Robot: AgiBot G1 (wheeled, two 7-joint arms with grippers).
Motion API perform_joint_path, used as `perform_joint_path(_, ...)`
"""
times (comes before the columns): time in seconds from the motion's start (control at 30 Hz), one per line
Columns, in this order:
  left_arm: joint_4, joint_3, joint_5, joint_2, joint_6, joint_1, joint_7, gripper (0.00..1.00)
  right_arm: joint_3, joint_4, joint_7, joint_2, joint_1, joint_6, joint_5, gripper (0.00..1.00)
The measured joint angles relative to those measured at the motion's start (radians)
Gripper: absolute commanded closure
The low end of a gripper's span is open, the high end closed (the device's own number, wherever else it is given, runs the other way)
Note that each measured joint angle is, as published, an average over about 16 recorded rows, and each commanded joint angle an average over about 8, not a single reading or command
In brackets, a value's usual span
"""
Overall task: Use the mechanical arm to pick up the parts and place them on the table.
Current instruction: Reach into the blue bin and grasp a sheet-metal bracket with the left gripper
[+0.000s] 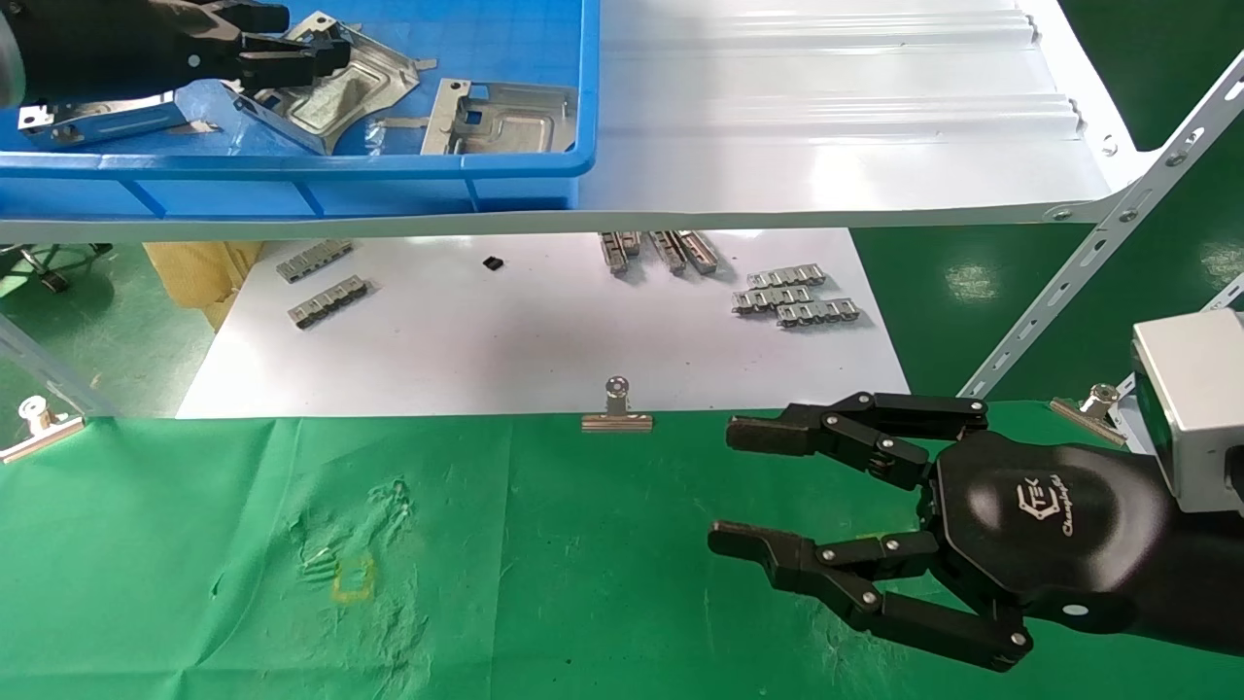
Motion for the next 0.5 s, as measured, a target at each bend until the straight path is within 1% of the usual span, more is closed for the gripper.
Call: perform_joint_path(0.5, 0.017, 0.012, 0.016, -0.021, 0.083, -0.032, 0.004, 1.00, 0.000, 0.000, 0.000, 0.000, 0.000, 0.000, 0.000, 0.00)
